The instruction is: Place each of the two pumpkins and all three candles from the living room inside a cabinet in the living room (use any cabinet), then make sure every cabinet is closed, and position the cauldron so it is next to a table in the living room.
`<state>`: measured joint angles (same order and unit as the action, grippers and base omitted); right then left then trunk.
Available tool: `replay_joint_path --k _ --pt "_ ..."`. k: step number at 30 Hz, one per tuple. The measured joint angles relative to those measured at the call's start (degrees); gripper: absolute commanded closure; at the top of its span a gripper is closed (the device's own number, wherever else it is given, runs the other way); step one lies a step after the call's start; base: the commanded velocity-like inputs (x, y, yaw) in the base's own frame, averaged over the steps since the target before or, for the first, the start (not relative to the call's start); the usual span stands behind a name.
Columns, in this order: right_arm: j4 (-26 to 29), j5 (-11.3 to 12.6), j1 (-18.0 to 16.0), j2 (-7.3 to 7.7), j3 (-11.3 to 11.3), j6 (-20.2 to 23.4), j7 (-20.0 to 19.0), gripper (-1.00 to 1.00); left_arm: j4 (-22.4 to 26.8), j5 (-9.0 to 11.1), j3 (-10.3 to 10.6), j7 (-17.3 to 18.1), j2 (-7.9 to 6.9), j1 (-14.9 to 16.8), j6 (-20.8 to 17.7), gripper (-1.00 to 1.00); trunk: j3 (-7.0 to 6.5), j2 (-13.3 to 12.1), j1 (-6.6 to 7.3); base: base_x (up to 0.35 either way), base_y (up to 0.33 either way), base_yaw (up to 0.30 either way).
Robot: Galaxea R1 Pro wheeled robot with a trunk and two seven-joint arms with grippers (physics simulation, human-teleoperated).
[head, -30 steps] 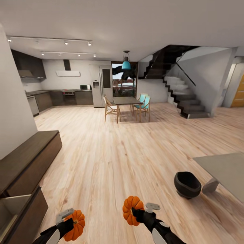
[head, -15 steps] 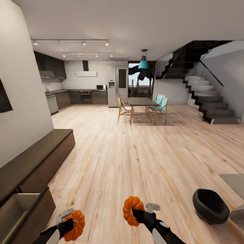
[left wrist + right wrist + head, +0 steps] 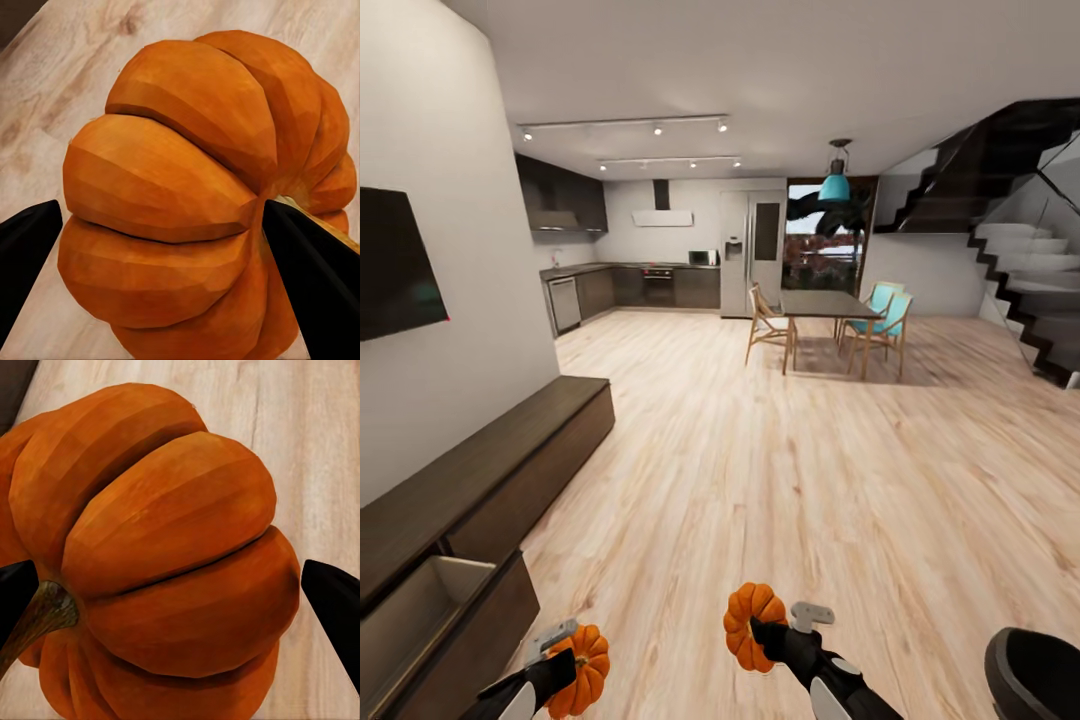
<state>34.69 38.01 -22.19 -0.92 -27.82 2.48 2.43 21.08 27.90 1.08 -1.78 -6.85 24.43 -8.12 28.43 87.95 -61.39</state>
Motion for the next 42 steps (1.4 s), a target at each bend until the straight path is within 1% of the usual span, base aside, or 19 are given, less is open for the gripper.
replay_joint_path --k 4,19,24,27,33,37,42 --pt "0.0 0.0 0.0 0.00 0.0 0.0 0.0 1.00 -0.5 0.1 0.0 0.0 0.01 0.0 0.9 1.00 0.00 0.0 0.00 0.264 -0.219 0.292" --pt "0.1 0.0 0.0 0.03 0.0 0.0 -0.1 1.00 -0.7 -0.1 0.0 0.0 0.03 0.0 1.1 1.00 0.00 0.0 0.00 0.251 -0.219 0.292" --pt "0.1 -0.1 0.0 0.00 0.0 0.0 0.0 1.00 -0.7 -0.2 0.0 0.0 0.05 0.0 1.1 1.00 0.00 0.0 -0.02 0.046 -0.215 0.292" --pt "0.0 -0.9 0.0 -0.01 0.0 0.0 0.0 1.00 -0.7 -0.1 0.0 0.0 0.12 0.0 1.1 1.00 0.00 0.0 -0.03 0.005 -0.284 0.292" --pt "0.0 -1.2 0.0 -0.04 0.0 0.0 0.1 1.00 -0.7 -0.3 0.0 0.0 0.35 0.0 1.1 1.00 0.00 0.0 -0.01 0.084 -0.262 0.292" --pt "0.0 -1.3 0.0 0.00 0.0 0.0 0.1 1.00 -0.7 -0.2 0.0 0.0 0.36 0.0 1.1 1.00 0.00 0.0 -0.01 0.199 -0.055 0.292" --pt "0.0 -1.3 0.0 -0.01 0.0 0.0 0.0 1.00 -0.7 -0.1 0.0 0.0 0.37 0.0 1.1 1.00 0.00 0.0 -0.03 0.005 0.002 0.292"
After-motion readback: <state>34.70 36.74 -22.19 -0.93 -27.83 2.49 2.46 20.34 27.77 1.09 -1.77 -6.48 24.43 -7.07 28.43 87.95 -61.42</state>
